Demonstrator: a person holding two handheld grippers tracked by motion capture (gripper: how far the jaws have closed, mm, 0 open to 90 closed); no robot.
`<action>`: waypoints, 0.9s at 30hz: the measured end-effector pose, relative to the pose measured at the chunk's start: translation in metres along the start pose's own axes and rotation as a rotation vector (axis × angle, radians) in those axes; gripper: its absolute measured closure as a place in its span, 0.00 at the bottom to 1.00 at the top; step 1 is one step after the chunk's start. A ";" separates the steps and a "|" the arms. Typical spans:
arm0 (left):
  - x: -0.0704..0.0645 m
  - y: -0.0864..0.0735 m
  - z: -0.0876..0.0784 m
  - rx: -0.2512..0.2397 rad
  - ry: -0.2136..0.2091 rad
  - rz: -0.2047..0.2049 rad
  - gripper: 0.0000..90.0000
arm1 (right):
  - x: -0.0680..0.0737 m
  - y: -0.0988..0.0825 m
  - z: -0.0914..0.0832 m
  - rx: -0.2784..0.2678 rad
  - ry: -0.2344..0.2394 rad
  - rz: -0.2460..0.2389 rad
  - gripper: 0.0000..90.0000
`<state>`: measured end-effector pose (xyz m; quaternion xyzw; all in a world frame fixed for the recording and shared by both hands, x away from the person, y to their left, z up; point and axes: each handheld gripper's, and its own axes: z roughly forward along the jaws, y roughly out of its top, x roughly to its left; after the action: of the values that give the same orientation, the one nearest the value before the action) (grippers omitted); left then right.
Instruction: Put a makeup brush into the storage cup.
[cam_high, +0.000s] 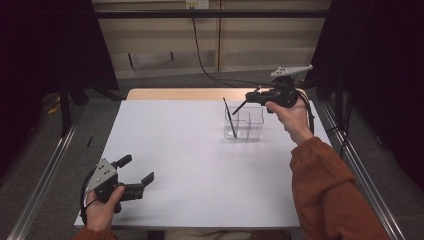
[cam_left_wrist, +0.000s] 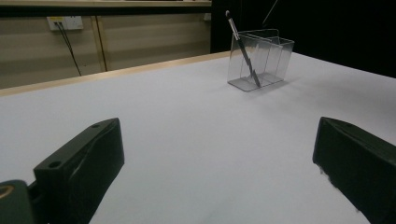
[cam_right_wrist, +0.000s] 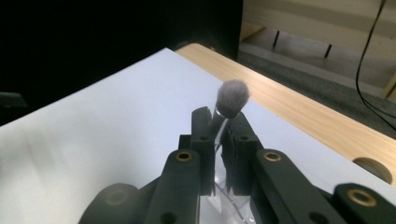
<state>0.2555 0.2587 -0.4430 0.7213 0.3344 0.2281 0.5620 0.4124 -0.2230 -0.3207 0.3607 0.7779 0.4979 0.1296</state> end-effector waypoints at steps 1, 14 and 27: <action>0.000 0.000 0.000 0.002 -0.002 0.002 0.02 | 0.000 0.001 0.003 0.006 0.000 0.004 0.93; 0.001 -0.001 0.002 0.011 -0.006 0.006 0.02 | -0.006 -0.004 0.021 0.076 -0.008 0.023 0.93; -0.001 0.000 0.002 0.010 -0.012 0.017 0.02 | -0.010 -0.011 0.039 0.124 -0.005 0.034 0.93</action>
<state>0.2563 0.2571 -0.4431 0.7282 0.3258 0.2269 0.5586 0.4366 -0.2061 -0.3503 0.3826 0.8007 0.4498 0.1006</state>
